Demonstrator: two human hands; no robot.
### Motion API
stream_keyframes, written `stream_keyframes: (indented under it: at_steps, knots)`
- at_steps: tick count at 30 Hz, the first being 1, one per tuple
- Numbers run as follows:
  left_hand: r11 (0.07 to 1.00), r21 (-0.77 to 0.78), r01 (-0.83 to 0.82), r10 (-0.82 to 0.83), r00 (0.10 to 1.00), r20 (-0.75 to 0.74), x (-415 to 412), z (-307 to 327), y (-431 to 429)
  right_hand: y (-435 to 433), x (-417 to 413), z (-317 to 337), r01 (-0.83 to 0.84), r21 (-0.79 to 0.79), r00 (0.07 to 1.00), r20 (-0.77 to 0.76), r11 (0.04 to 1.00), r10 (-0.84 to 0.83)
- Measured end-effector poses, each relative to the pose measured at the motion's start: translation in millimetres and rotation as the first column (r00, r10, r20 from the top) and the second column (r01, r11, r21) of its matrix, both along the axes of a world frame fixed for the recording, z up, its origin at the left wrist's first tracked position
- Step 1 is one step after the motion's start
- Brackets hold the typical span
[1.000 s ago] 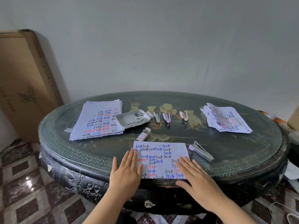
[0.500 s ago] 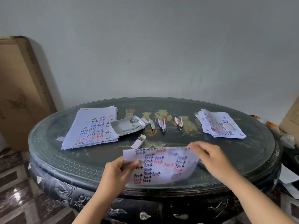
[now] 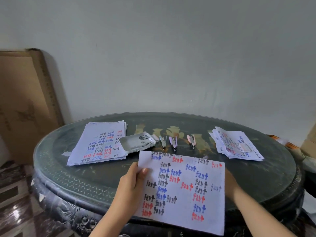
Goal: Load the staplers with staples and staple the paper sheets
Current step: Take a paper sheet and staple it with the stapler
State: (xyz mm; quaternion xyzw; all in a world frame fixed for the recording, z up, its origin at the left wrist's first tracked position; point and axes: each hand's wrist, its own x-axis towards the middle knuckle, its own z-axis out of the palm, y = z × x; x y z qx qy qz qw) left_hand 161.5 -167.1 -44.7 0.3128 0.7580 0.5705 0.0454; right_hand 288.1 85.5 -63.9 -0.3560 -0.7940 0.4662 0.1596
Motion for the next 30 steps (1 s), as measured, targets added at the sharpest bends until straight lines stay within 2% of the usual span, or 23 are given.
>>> stream_keyframes:
  at_steps: [2, 3, 5, 7, 8, 10, 12, 14, 16, 22, 30]
  knots:
    - [1.0, 0.018, -0.005, 0.005, 1.0, -0.014, 2.4, -0.5, -3.2, 2.6, -5.4, 30.8, -0.047, -0.192, 0.991, -0.132, 0.98, 0.022]
    - [1.0, 0.022, 0.0, 0.001, 1.0, -0.025, 3.4, -1.0, -4.5, 2.8, -6.5, 48.8, -0.093, -0.228, 0.984, -0.168, 0.969, 0.055]
    - [0.999, 0.034, 0.013, -0.012, 0.999, -0.038, 6.0, -1.4, -6.3, 0.0, -8.1, 84.8, -0.273, -0.206, 0.952, -0.199, 0.94, 0.233]
    - [0.999, 0.045, 0.019, -0.017, 0.999, -0.052, 9.3, -0.4, -7.6, -14.5, -10.3, 123.9, -0.454, -0.077, 0.89, -0.081, 0.887, 0.449]
    - [0.999, 0.048, 0.017, -0.014, 0.998, -0.063, 11.1, 0.7, -8.1, -24.5, -12.9, 141.1, -0.544, 0.026, 0.839, 0.045, 0.839, 0.543]
    - [0.999, 0.048, 0.009, -0.005, 0.997, -0.082, 13.8, 2.9, -8.6, -46.7, -21.3, 167.2, -0.68, 0.207, 0.726, 0.325, 0.704, 0.606]
    - [0.999, 0.043, -0.009, 0.013, 0.996, -0.093, 15.1, 4.6, -9.7, -67.1, -31.5, 179.5, -0.775, 0.255, 0.614, 0.518, 0.579, 0.595]
    - [0.999, 0.035, -0.019, 0.023, 0.993, -0.112, 16.0, 6.2, -11.7, -78.9, -39.7, 180.0, -0.81, 0.27, 0.566, 0.596, 0.522, 0.57]
    - [0.999, 0.025, -0.023, 0.026, 0.991, -0.131, 16.4, 7.7, -14.1, -83.2, -44.8, 174.0, -0.799, 0.331, 0.584, 0.623, 0.501, 0.52]
    - [0.998, 0.034, -0.045, 0.048, 0.993, -0.106, 13.3, 7.5, -21.2, -87.0, -47.8, 159.5, -0.736, 0.492, 0.676, 0.579, 0.465, 0.457]
    - [0.999, 0.011, 0.034, -0.032, 0.988, -0.148, 18.2, 3.8, -20.4, -103.3, -52.5, 160.0, -0.828, 0.407, 0.558, 0.676, 0.386, 0.482]
